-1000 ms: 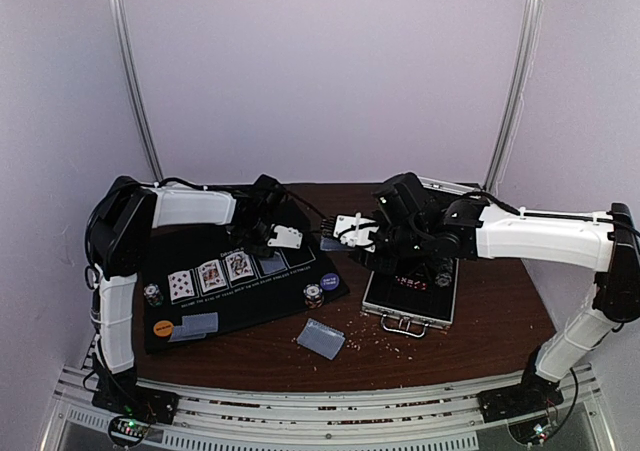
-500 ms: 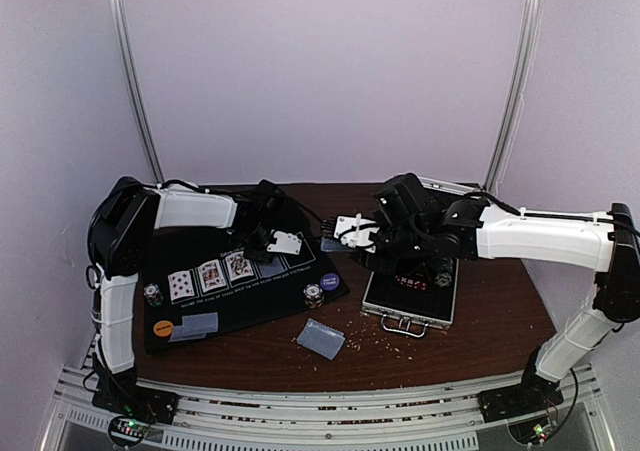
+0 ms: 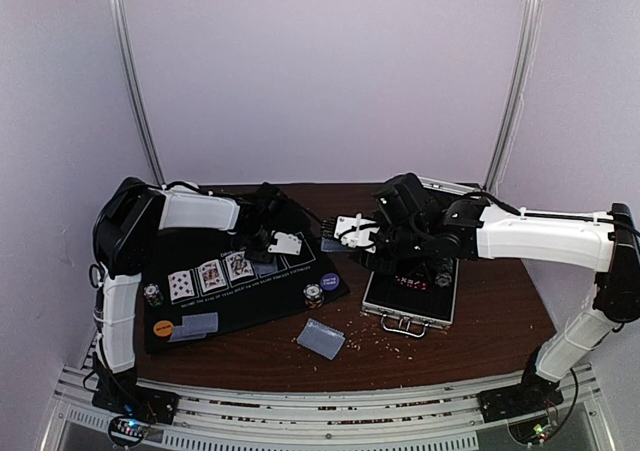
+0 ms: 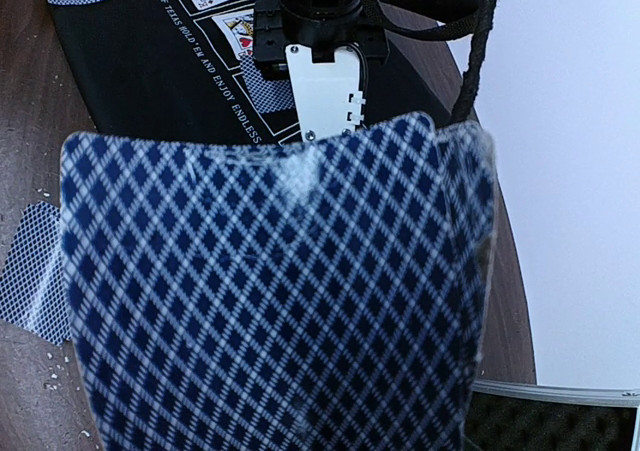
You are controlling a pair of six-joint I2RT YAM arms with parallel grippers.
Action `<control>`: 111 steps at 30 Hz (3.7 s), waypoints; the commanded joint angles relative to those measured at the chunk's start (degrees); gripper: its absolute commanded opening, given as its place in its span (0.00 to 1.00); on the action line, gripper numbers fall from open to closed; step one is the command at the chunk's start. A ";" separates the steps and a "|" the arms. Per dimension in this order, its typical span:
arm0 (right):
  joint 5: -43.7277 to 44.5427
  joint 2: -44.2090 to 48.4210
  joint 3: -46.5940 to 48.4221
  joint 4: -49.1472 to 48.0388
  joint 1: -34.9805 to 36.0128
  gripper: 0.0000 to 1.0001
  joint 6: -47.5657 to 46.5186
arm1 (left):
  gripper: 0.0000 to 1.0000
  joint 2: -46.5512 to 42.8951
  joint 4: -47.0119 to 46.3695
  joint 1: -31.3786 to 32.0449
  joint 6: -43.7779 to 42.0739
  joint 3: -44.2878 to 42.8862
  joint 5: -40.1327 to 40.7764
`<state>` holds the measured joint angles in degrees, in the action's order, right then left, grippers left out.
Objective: Distribute texas hold em gaming equipment
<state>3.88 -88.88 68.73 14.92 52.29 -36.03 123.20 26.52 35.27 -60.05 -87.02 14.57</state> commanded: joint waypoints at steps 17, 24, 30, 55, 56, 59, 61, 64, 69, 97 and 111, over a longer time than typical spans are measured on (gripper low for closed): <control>1.12 2.01 -0.37 0.75 -0.20 0.41 0.00 | 0.00 3.59 5.49 -1.03 10.67 -6.00 -1.38; 1.12 2.04 -0.28 0.65 -0.23 0.41 -0.02 | 0.00 3.70 6.40 -1.08 11.36 -6.29 -1.29; 1.13 2.04 -0.17 0.75 -0.22 0.41 0.02 | 0.09 4.07 4.86 -1.11 12.15 -6.62 0.65; 0.94 2.18 -0.18 0.49 -0.18 0.41 0.08 | 0.58 -9.97 8.81 -5.38 41.43 -15.68 -19.40; 0.98 2.09 -0.17 0.47 -0.17 0.41 0.08 | 0.63 -12.58 6.55 -7.19 46.20 -13.87 -26.16; 0.83 2.11 -0.22 -0.09 -0.16 0.41 0.13 | 0.75 -24.04 -11.89 -9.93 62.70 0.16 -50.53; 0.42 2.09 -0.34 -0.75 -0.13 0.41 0.15 | 0.82 -29.36 -29.16 -9.07 72.83 10.95 -61.69; -0.05 1.81 -0.13 -1.50 -0.12 0.41 0.17 | 0.87 -31.06 -33.77 -5.32 75.65 14.75 -64.18; -0.73 1.28 0.09 -1.89 -0.05 0.41 0.47 | 0.98 -30.22 -32.59 0.10 75.69 16.01 -62.83; -2.01 -0.41 1.45 -2.35 0.20 0.42 0.52 | 0.77 -25.40 -40.57 4.58 77.94 20.35 -61.30; -1.38 -0.16 1.60 -1.70 0.11 0.42 0.35 | 0.41 -26.01 -31.34 4.54 73.71 19.04 -56.64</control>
<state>2.31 -88.95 68.75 13.67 52.25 -35.86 98.10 -9.13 39.81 17.17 -66.32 -44.01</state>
